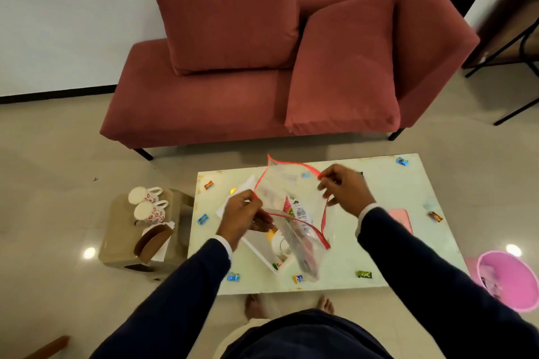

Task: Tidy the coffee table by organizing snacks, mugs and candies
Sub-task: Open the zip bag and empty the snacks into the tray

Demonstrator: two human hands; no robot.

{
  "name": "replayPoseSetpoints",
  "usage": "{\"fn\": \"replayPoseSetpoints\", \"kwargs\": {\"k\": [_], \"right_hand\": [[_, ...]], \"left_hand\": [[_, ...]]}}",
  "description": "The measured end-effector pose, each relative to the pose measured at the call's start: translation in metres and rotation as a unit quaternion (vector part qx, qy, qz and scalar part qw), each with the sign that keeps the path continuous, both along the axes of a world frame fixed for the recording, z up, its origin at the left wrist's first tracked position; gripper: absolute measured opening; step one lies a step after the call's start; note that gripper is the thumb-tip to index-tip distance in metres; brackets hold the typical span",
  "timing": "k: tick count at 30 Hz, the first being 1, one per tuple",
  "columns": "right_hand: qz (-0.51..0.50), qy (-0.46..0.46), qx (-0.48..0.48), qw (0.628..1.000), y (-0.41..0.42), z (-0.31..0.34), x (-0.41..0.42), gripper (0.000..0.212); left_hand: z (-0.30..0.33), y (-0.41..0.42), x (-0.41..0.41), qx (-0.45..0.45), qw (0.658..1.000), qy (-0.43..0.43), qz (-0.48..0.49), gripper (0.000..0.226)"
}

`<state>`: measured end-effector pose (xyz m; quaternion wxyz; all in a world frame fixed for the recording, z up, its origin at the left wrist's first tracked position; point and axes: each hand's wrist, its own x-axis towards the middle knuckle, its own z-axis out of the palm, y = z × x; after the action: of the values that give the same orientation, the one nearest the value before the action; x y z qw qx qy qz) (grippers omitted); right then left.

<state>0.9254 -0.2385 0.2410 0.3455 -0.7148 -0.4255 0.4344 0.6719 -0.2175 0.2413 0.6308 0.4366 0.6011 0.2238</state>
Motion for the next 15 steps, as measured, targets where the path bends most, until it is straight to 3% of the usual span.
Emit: {"fn": "replayPoseSetpoints", "kwargs": {"k": [3, 7, 10, 12, 15], "right_hand": [[-0.003, -0.101, 0.022, 0.995, 0.011, -0.006, 0.043, 0.011], [0.057, -0.16, 0.036, 0.985, 0.011, -0.007, 0.049, 0.01], [0.066, -0.226, 0.19, 0.953, 0.0, 0.002, 0.024, 0.018], [0.163, -0.183, 0.235, 0.941, -0.01, 0.012, -0.001, 0.024], [0.385, -0.154, 0.046, 0.909, -0.011, 0.015, -0.039, 0.059]], "left_hand": [[-0.002, 0.014, -0.032, -0.002, 0.998, 0.062, 0.0, 0.02], [0.001, 0.011, -0.034, 0.029, 0.993, 0.088, -0.072, 0.02], [0.006, 0.007, -0.016, 0.064, 0.995, 0.058, -0.059, 0.024], [0.012, 0.007, -0.005, 0.087, 0.994, 0.04, -0.048, 0.026], [0.019, 0.007, 0.003, 0.146, 0.988, 0.008, -0.058, 0.03]]}}
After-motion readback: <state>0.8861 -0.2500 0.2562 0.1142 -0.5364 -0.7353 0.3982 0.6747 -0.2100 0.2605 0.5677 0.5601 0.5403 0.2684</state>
